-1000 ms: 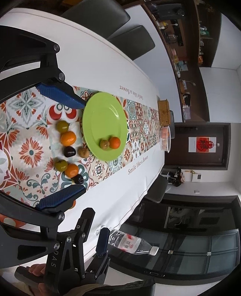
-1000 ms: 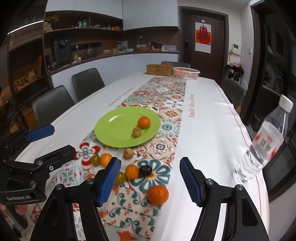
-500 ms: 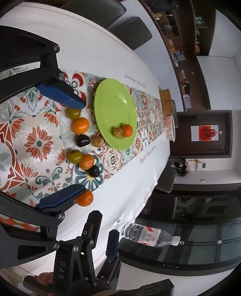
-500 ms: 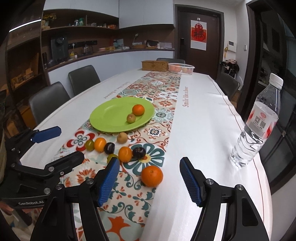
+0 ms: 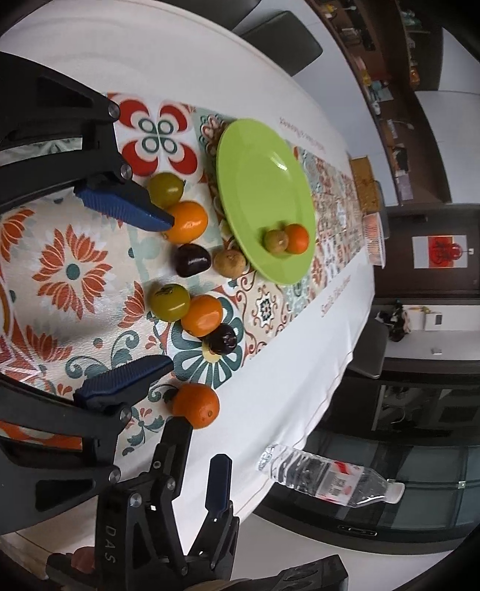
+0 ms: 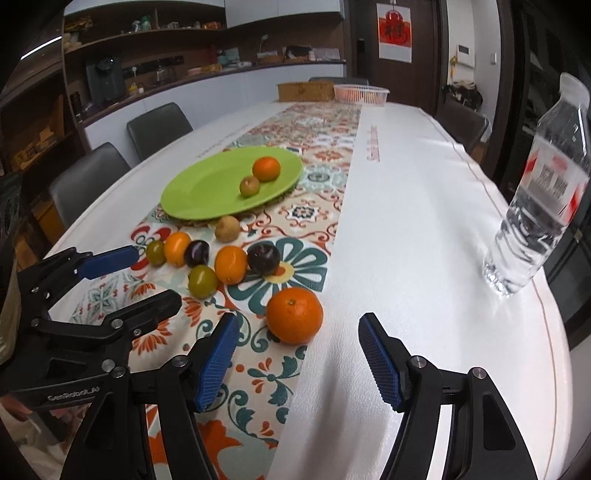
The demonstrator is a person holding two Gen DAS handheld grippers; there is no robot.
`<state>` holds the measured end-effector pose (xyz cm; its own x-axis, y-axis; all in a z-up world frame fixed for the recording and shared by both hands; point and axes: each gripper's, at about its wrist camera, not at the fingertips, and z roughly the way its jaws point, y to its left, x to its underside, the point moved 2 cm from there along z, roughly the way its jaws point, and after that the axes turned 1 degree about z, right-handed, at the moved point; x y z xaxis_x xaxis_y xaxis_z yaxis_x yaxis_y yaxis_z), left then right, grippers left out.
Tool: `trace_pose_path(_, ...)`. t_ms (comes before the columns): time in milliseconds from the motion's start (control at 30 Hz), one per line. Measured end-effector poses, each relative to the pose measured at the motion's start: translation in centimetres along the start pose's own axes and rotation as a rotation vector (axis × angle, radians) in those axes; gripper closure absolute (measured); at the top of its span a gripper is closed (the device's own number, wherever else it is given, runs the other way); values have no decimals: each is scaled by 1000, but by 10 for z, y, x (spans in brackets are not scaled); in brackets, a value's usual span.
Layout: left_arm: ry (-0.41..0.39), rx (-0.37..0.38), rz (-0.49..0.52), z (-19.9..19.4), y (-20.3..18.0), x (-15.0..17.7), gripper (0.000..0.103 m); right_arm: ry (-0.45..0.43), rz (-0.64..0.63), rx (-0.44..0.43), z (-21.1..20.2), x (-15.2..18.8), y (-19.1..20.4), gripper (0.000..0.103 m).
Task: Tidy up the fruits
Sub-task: 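Grasp a green tomato with the left gripper while the right gripper grasps an orange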
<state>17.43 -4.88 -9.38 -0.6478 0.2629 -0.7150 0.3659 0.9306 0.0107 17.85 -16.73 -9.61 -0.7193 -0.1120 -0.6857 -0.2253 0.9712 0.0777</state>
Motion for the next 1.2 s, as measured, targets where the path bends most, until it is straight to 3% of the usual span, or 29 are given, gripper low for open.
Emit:
trace_pose_path(533, 89, 64, -54, 35, 3, -5, 59, 57, 42, -51, 27, 0, -6, 49)
trace_pose_path(800, 114, 77, -80, 41, 5, -5, 75, 66, 39, -64, 34, -3, -3, 54)
trace_pose_path(900, 114, 75, -81, 40, 5, -5, 76, 71, 42, -68, 36, -4, -4, 60)
trace_pose_path(1200, 91, 69, -91, 25, 7, -4, 76, 67, 33, -73, 30, -4, 0, 61)
